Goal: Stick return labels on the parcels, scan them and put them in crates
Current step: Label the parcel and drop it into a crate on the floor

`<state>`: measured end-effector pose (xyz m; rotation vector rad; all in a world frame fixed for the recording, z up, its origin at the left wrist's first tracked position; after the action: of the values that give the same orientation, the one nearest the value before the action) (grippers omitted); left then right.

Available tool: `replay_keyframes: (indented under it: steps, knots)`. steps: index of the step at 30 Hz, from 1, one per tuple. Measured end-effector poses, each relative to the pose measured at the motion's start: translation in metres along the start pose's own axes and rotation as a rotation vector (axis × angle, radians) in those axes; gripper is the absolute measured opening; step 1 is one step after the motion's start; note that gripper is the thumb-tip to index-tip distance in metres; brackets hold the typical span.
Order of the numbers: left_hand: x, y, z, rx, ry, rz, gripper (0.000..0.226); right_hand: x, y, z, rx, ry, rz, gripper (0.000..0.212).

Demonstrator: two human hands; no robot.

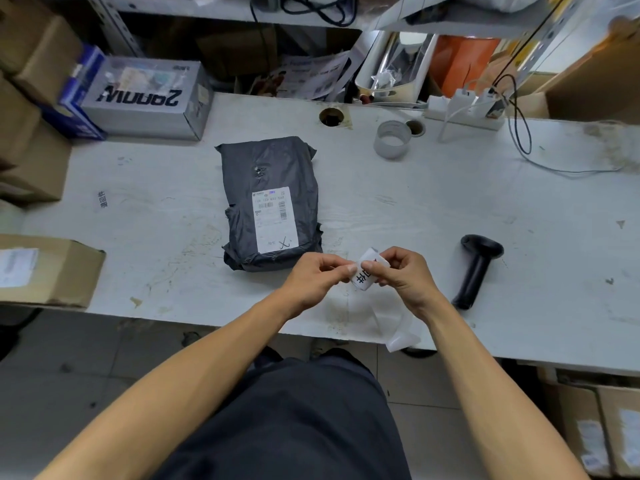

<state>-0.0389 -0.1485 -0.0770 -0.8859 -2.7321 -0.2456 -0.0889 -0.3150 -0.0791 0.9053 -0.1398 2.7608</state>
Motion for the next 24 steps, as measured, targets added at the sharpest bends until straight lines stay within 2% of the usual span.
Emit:
replay_keyframes:
  steps: [4, 8, 12, 15, 17, 19, 20, 22, 24]
  knots:
    - [-0.003, 0.006, -0.008, 0.062, -0.003, -0.081, 0.008, -0.004, -0.006, 0.006, -0.009, 0.004, 0.037, 0.027]
    - [-0.002, 0.036, -0.010, 0.202, 0.022, -0.315, 0.009, -0.008, 0.002, 0.010, 0.016, 0.038, 0.025, 0.025]
    - [0.002, 0.068, -0.021, 0.289, 0.023, -0.347, 0.007, -0.011, 0.018, -0.002, 0.341, 0.069, -0.169, 0.032]
    - [0.004, 0.085, -0.023, 0.232, 0.035, -0.344, 0.014, -0.016, 0.017, -0.025, 0.522, 0.046, -0.232, 0.032]
    - [0.007, 0.094, -0.021, 0.185, 0.043, -0.353, 0.022, -0.015, 0.018, -0.030, 0.569, 0.040, -0.262, 0.048]
    - [0.009, 0.101, -0.018, 0.141, 0.043, -0.348, 0.032, -0.007, 0.020, -0.021, 0.637, 0.087, -0.321, 0.075]
    - [0.010, 0.104, -0.017, 0.116, 0.045, -0.336, 0.036, -0.002, 0.020, -0.013, 0.627, 0.122, -0.345, 0.080]
    - [0.012, 0.106, -0.014, 0.055, 0.053, -0.299, 0.041, 0.009, 0.016, 0.010, 0.472, 0.189, -0.339, 0.066]
    - [0.014, 0.105, -0.012, 0.001, 0.054, -0.250, 0.043, 0.012, -0.003, 0.037, 0.267, 0.174, -0.210, 0.038]
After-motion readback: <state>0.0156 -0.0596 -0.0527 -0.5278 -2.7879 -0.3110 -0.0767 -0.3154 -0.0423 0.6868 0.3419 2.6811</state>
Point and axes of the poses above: each hand's wrist, its own x-axis away from the middle knuckle, its own y-axis out of the back of the hand, z = x × y, the point moved 9 cm from there along -x, towards the middle knuckle, and after that the axes turned 10 degrees about -y, right-handed, at the moved point
